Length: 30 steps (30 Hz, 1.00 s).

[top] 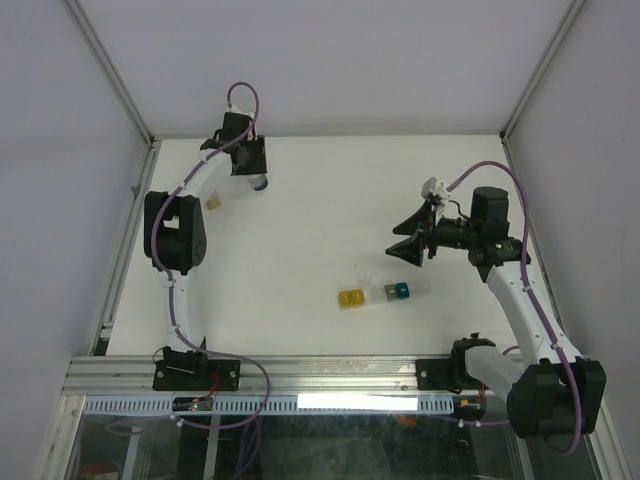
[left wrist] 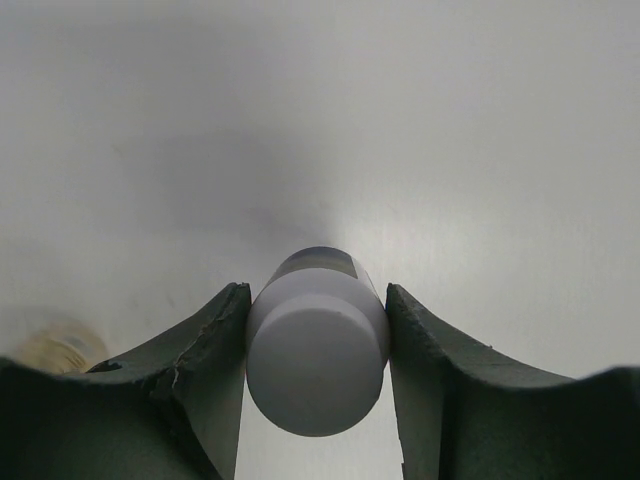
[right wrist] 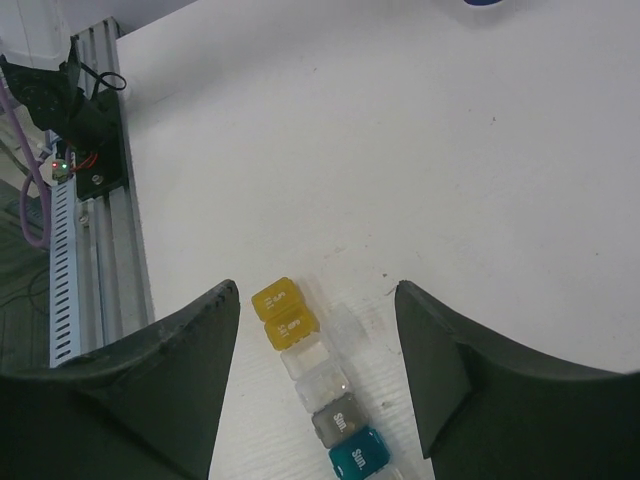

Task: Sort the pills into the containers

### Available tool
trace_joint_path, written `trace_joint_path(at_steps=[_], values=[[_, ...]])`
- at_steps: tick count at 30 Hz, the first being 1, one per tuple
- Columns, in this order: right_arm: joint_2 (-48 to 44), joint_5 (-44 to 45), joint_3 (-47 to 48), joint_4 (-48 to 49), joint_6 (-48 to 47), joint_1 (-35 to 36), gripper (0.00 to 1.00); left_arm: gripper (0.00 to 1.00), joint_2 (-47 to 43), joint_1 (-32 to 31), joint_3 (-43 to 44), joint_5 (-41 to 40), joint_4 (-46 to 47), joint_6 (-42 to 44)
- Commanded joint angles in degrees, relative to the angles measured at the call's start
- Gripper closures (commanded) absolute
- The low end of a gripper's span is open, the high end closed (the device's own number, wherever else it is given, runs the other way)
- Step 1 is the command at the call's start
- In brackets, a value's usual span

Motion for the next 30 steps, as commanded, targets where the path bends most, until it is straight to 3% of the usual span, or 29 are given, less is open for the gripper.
trace_joint_path(at_steps=[1,5,10,20,30], values=[[-1.96,-6.92,-1.22,2.15,-4.01,-0.4,0.33,0.97,-19.53,-7.65,-12.46,8.4,6.33,-5.21],[-3.16,-11.15,-2.4,-1.54,-14.96,-0.29,0.25,1.0,-32.7,-12.44,-31.05,20.72,19.96,-13.77],[-5.24,-10.46,-4.29,2.17,-17.48,-0.21,0.18,1.0,-44.05,-20.72,-46.38,23.82,33.76,-22.06],[-8.29,-13.42,-5.93,3.77,-19.31,0.92,0.18,1.0,-52.23,-33.64,-57.66,14.84,48.93,-31.23],[-8.83,-8.95,-4.95,1.18,-21.48,3.15,0.17,1.0,-51.38,-43.82,-58.93,3.05,53.17,-36.3]])
